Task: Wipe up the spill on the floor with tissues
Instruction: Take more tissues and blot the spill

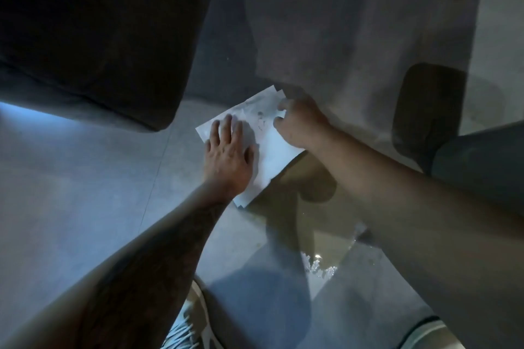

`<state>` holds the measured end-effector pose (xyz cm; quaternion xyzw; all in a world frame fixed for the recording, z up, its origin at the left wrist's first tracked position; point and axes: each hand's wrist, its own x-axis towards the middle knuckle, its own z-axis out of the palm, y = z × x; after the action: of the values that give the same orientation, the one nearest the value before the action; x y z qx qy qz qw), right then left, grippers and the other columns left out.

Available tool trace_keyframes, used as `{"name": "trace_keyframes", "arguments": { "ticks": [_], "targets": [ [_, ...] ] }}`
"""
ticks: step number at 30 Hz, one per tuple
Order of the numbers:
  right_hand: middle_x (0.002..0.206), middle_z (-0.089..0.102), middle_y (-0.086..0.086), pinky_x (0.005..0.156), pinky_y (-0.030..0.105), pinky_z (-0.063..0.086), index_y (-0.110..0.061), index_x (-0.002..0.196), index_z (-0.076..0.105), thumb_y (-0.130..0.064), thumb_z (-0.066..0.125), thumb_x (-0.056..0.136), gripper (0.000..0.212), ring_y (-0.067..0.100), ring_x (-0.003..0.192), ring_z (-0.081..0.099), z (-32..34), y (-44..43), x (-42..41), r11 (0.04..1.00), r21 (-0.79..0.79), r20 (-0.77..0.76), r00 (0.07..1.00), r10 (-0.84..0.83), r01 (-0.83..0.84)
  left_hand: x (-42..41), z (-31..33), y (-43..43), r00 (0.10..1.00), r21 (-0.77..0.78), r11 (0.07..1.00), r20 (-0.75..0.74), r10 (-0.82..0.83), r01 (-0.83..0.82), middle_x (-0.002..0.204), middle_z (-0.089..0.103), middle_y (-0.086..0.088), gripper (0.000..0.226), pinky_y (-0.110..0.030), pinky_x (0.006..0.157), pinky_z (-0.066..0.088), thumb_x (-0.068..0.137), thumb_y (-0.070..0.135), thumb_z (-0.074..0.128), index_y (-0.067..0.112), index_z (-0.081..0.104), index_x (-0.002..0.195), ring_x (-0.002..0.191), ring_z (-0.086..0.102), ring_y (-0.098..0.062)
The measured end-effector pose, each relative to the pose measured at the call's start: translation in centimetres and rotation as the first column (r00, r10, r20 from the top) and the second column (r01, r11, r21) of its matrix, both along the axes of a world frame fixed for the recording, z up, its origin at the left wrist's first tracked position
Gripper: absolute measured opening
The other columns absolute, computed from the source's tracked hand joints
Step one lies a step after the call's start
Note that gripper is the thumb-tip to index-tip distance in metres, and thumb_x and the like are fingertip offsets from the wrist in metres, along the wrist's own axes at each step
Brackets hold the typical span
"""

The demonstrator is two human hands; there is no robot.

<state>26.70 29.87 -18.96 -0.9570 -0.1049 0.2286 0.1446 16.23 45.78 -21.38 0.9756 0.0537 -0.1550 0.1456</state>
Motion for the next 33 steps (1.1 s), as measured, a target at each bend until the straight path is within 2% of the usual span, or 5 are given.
{"name": "trace_keyframes", "arguments": {
  "ticks": [4, 11, 18, 24, 33],
  "targets": [
    [0.15, 0.039, 0.005, 0.107, 0.045, 0.036, -0.026, 0.13, 0.057, -0.031, 0.048, 0.089, 0.042, 0.03, 0.133, 0.038, 1.6, 1.4, -0.5, 0.966, -0.106, 0.261, 0.931, 0.254, -0.234, -0.4, -0.2, 0.2, 0.998, 0.028, 0.999, -0.048, -0.027, 0.029, 0.161, 0.023, -0.016, 0.06, -0.054, 0.118, 0.022, 0.1, 0.043, 0.032, 0.009, 0.031, 0.149, 0.148, 0.016, -0.042],
    [0.162, 0.014, -0.011, 0.114, 0.055, 0.019, -0.041, 0.145, 0.024, -0.047, -0.011, 0.07, 0.082, 0.022, 0.149, 0.019, -2.6, 2.1, -1.0, 0.915, -0.218, -0.148, 0.939, 0.312, -0.339, 0.8, -1.0, 1.4, 0.983, 0.069, 0.989, -0.14, -0.12, 0.131, 0.164, 0.011, -0.017, 0.065, -0.049, 0.123, 0.015, 0.101, 0.042, 0.027, 0.006, 0.018, 0.155, 0.152, 0.002, -0.037],
    [0.166, -0.005, -0.002, 0.12, 0.052, 0.012, -0.025, 0.157, 0.006, -0.02, 0.023, 0.099, 0.06, 0.022, 0.152, 0.002, 0.6, 1.6, -2.6, 0.837, -0.3, -0.12, 0.888, 0.443, -0.458, -0.1, -0.3, 1.4, 0.976, 0.016, 0.99, -0.171, -0.133, 0.138, 0.165, -0.01, -0.013, 0.07, -0.048, 0.124, 0.009, 0.103, 0.041, 0.029, 0.008, -0.001, 0.157, 0.152, -0.013, -0.033],
    [0.166, -0.005, 0.001, 0.116, 0.046, 0.025, -0.022, 0.158, 0.006, -0.014, 0.023, 0.097, 0.064, 0.021, 0.152, 0.002, 0.9, 1.4, -3.8, 0.838, -0.311, -0.108, 0.893, 0.437, -0.448, -1.6, -0.4, 1.0, 0.969, 0.014, 0.986, -0.187, -0.16, 0.166, 0.165, -0.013, -0.012, 0.071, -0.046, 0.124, 0.006, 0.103, 0.044, 0.026, 0.008, -0.003, 0.157, 0.151, -0.016, -0.031],
    [0.166, -0.002, 0.006, 0.119, 0.04, 0.014, -0.018, 0.157, 0.009, -0.015, 0.043, 0.095, 0.071, 0.029, 0.151, 0.007, 2.2, 1.0, -5.3, 0.828, -0.315, -0.157, 0.886, 0.436, -0.463, -2.9, 0.4, -0.4, 0.961, 0.046, 0.986, -0.233, -0.148, 0.162, 0.165, -0.015, -0.012, 0.072, -0.046, 0.124, 0.006, 0.103, 0.045, 0.024, 0.007, -0.006, 0.156, 0.151, -0.016, -0.032]
  ]
}}
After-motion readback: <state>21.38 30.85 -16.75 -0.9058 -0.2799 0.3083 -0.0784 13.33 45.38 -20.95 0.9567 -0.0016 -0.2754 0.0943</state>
